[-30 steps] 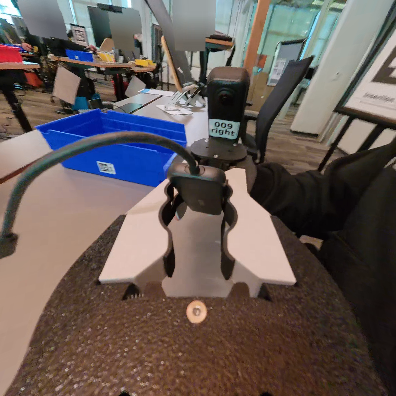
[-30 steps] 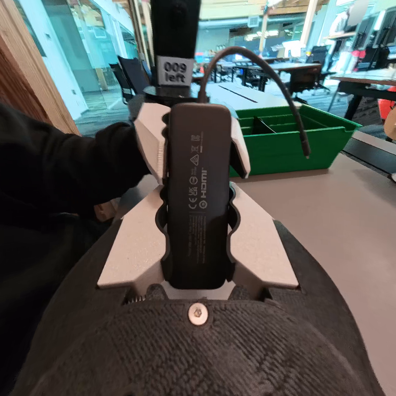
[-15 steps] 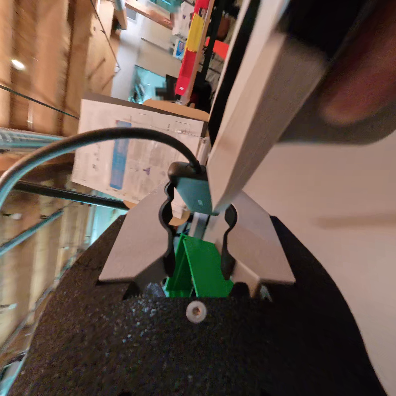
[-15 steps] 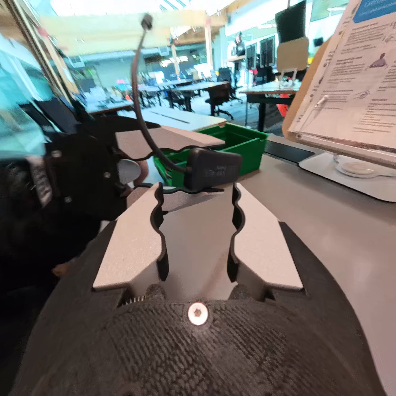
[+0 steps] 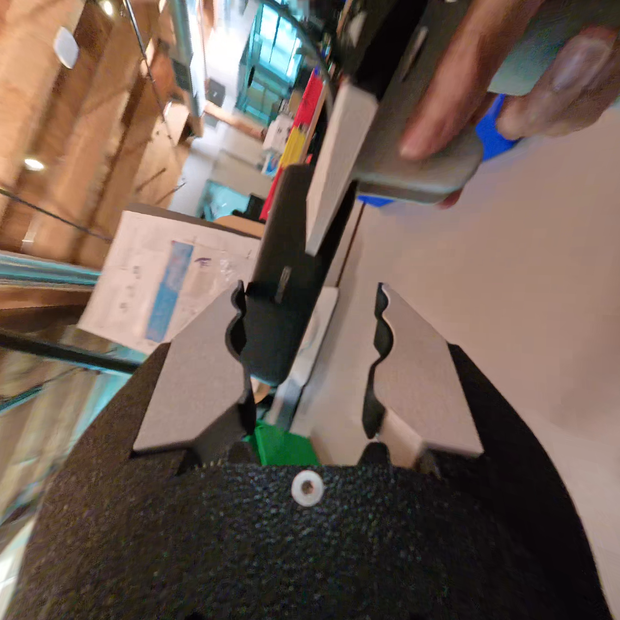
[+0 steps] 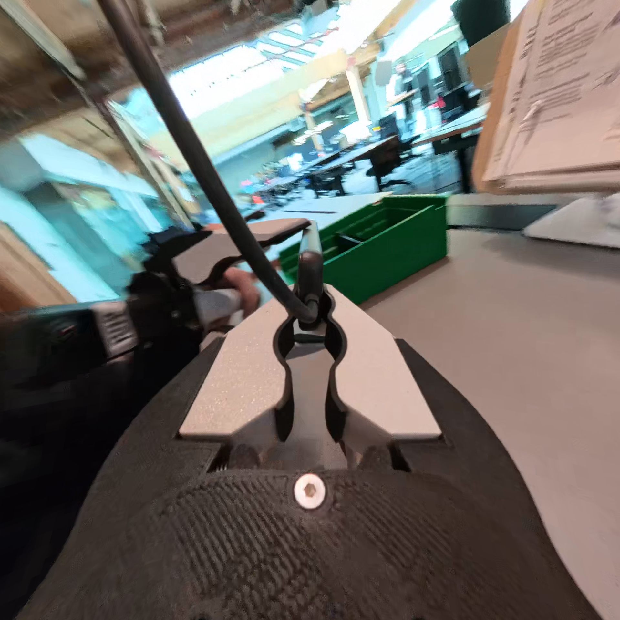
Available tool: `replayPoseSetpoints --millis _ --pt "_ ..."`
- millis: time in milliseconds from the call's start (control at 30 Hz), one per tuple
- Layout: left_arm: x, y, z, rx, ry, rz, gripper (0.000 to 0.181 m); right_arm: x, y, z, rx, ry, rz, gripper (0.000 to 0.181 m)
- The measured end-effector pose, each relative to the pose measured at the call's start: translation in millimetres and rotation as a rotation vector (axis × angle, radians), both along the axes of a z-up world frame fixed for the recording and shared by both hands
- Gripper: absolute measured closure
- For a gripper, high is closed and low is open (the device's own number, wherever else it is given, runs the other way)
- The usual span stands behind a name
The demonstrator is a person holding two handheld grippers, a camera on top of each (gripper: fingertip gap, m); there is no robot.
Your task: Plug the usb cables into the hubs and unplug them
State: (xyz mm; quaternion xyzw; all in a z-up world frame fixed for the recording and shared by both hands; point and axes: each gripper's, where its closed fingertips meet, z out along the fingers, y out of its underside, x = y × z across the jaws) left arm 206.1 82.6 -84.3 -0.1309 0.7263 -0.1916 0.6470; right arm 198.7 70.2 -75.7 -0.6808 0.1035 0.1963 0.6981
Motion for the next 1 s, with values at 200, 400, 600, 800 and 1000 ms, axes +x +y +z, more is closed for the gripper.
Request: replayPoseSetpoints --millis 200,400,600,800,1000 --pt "-36.4 12.8 19.1 -0.418 0.100 -0.317 0.116 -18.3 -23.8 12.5 0.093 0.270 0.346 0.171" --pt "-50.2 0.5 18.2 -0.421 0.107 -0.446 0.127 -39.1 -26.1 9.6 0.101 0.371 0.529 0.171" --pt "-57.7 -5.3 16.3 -0.414 0.104 -0.505 0.136 -46.0 -24.2 5.4 0.094 0.398 0.579 0.171" --pt "-62.6 -6.9 18.5 -0.408 0.104 -0.538 0.118 -49.0 -22.2 -4.0 0.044 0.377 0.583 0.171" --pt "-66.7 -10.9 9.4 -0.372 0.186 -0.562 0.135 -51.7 -22.8 -3.9 0.050 0.392 0.607 0.171"
